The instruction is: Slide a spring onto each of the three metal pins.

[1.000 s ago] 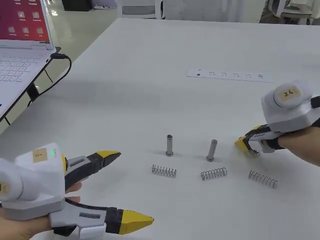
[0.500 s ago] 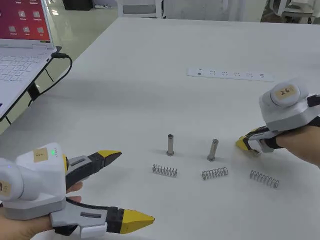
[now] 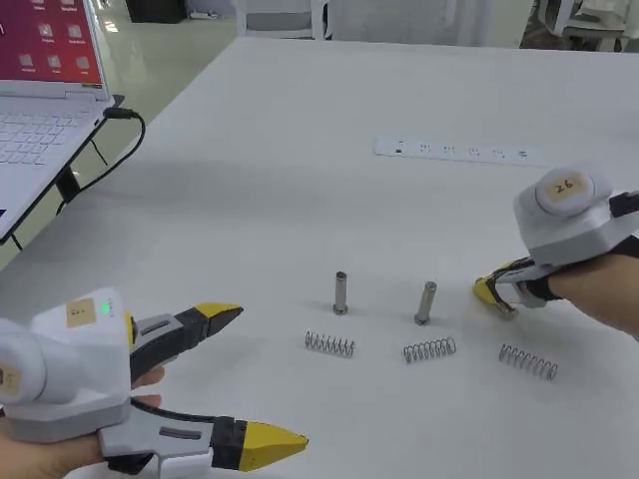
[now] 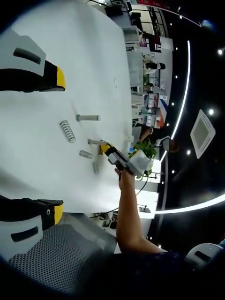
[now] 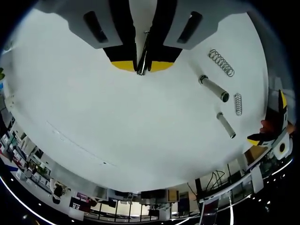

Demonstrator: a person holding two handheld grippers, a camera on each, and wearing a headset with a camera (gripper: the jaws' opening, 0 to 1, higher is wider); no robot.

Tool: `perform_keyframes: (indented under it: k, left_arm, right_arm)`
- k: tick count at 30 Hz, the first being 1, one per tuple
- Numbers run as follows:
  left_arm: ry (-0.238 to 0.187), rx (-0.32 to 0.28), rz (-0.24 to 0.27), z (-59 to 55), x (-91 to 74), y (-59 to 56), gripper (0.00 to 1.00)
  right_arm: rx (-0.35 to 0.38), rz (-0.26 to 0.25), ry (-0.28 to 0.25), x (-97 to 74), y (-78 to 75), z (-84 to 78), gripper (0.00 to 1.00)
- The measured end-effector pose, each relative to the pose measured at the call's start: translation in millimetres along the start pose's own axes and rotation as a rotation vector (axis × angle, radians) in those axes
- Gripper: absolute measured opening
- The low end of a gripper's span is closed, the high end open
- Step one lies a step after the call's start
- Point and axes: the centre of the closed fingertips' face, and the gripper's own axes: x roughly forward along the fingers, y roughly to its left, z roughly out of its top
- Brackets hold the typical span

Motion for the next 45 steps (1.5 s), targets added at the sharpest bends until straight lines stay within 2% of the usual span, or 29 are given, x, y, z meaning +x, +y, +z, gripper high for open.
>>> perform_keyframes:
  k: [11,30,45]
  left_arm:
    - [0.003,0.003,-0.003,0.4,-1.3,0.6,0.92]
    - [-0.008,0.0,0.002,1.0,-1.5,2.1,0.92]
    - [-0.012,0.007,-0.004,3.5,1.5,1.2,0.91]
  right_arm:
    - [0.035,-0.004,0.004,0.2,1.0,-1.0,0.06]
    - [0.04,-0.014,-0.012,-0.1,2.2,-0.4,0.05]
    - [0.067,-0.022,-0.043,-17.2,-3.9,3.7,0.05]
